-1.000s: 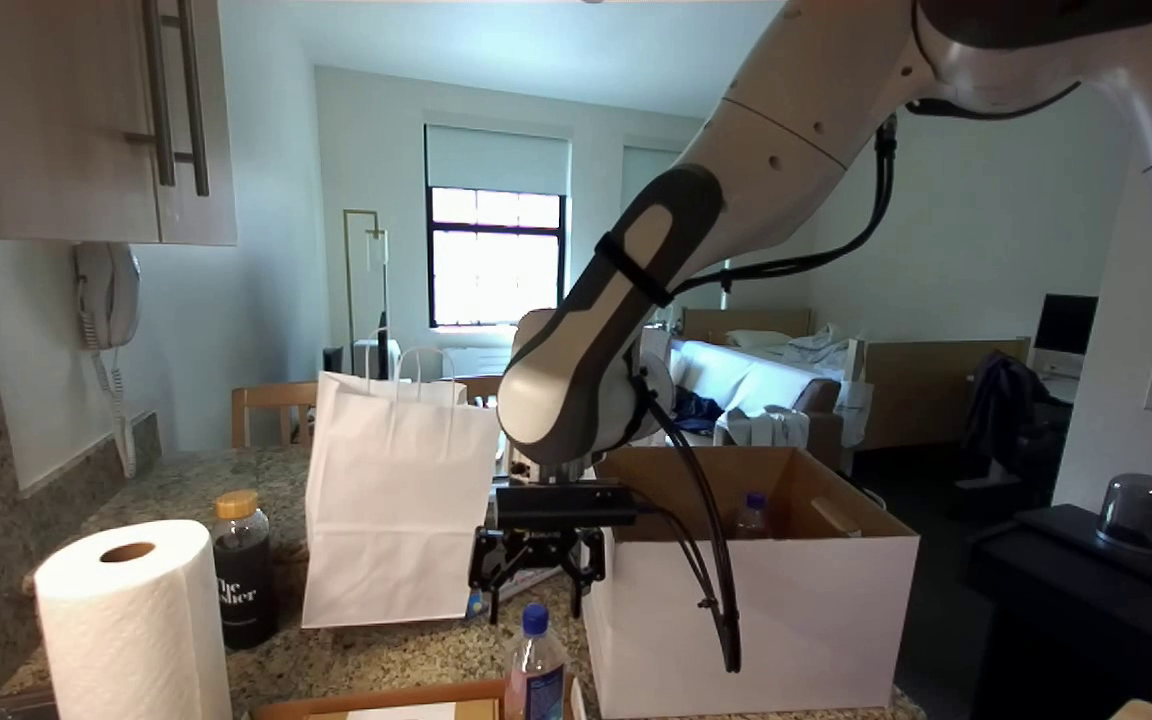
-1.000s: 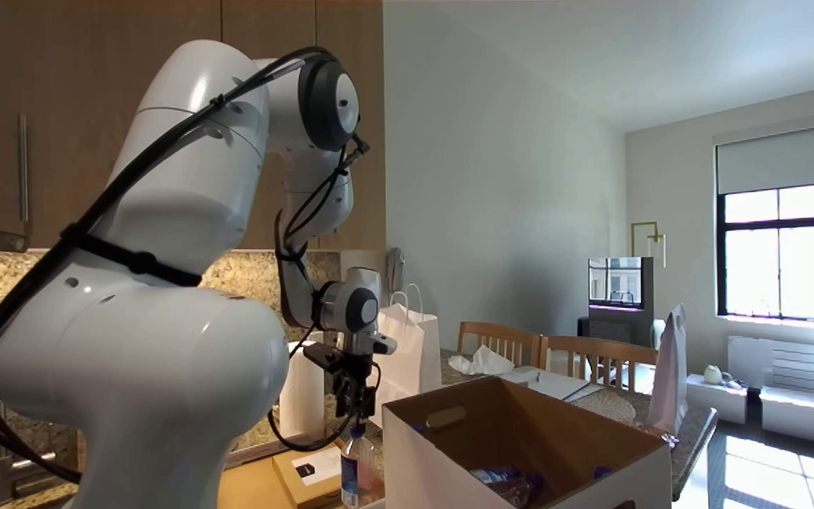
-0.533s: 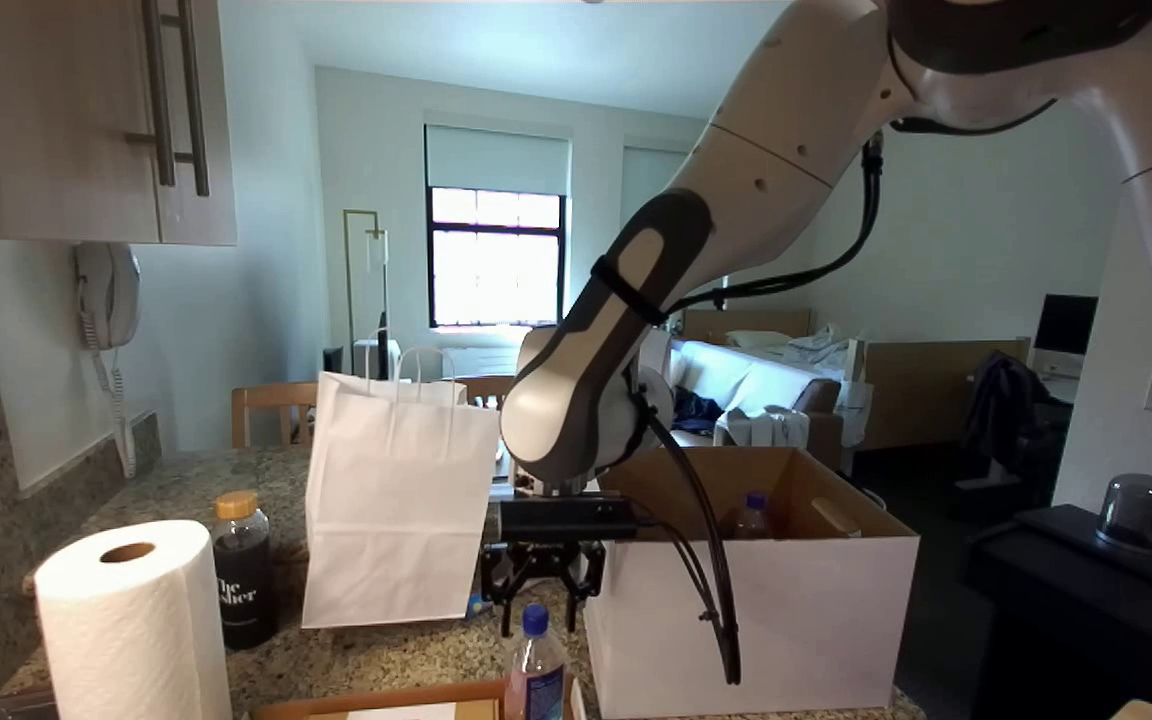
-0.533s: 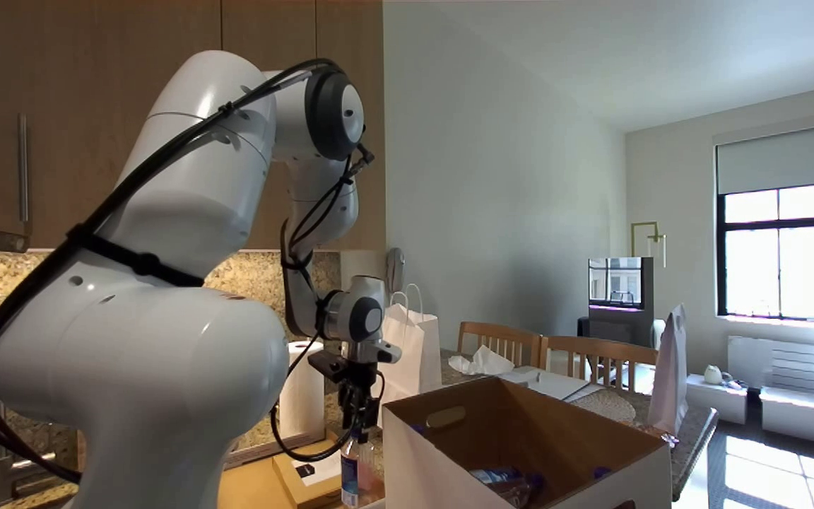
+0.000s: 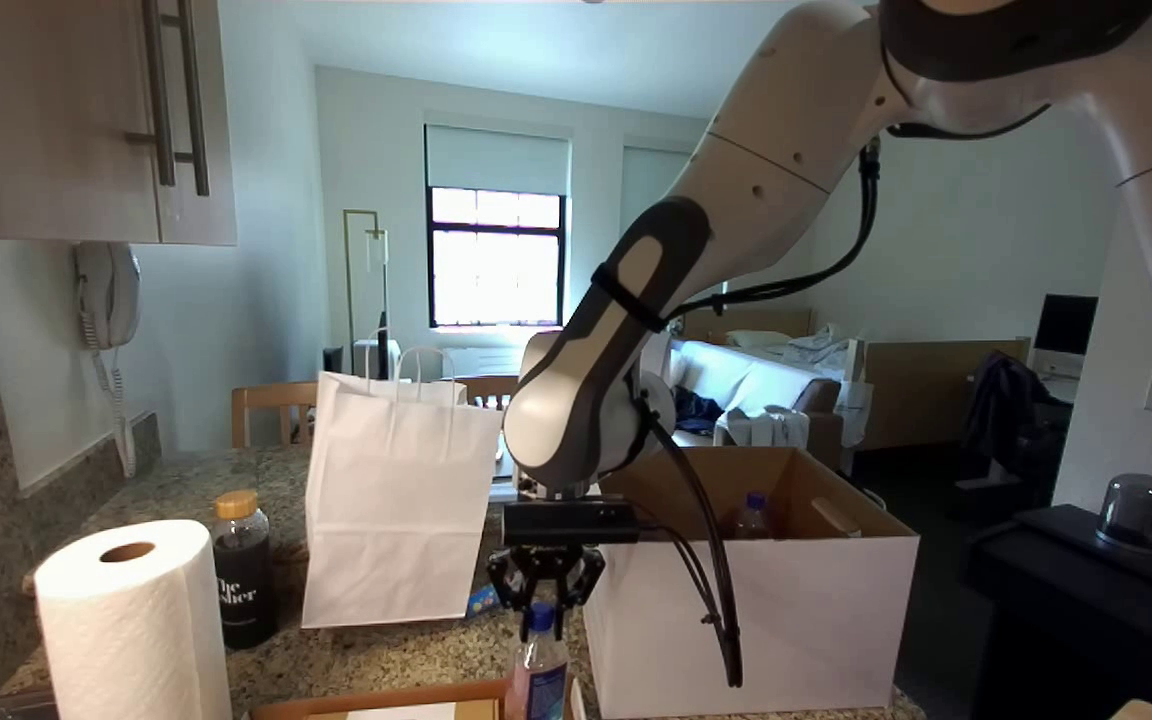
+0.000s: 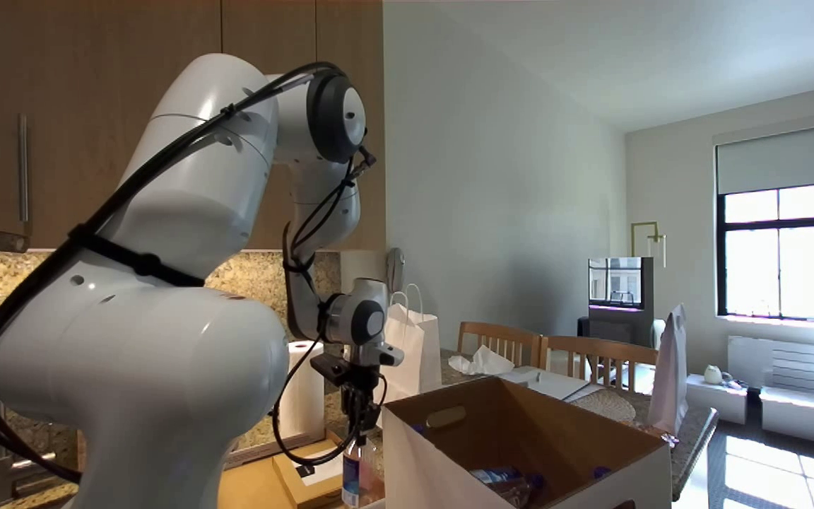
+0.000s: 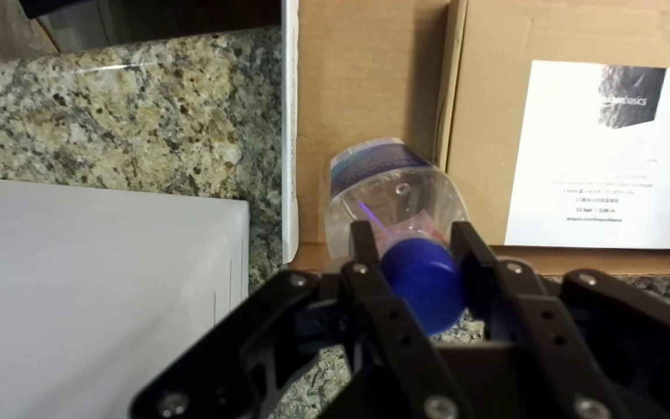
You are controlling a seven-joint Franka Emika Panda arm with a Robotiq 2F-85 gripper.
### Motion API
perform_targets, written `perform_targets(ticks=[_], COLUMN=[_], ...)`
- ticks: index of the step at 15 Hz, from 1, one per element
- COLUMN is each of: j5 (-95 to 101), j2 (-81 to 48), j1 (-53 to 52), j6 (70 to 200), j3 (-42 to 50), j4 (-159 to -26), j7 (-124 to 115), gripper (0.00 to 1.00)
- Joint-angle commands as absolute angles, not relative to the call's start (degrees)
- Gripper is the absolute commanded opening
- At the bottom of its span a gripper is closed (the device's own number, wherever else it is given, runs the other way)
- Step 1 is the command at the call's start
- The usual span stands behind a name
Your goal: Put the water bottles in the white storage box.
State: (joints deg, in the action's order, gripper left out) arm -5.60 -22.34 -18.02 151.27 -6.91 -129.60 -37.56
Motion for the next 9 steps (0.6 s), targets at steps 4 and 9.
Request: perform_targets(ticks=[4,9], j5=[-5.0,-3.0], j2=[-21.1,-14.1], j1=[-19.4,-21.0], j6=[153.8,150.7], j3=[-5.2,-4.7], j4=[-132.0,-136.4], j7=[-39.6,-40.4], gripper=[0.12,0.13])
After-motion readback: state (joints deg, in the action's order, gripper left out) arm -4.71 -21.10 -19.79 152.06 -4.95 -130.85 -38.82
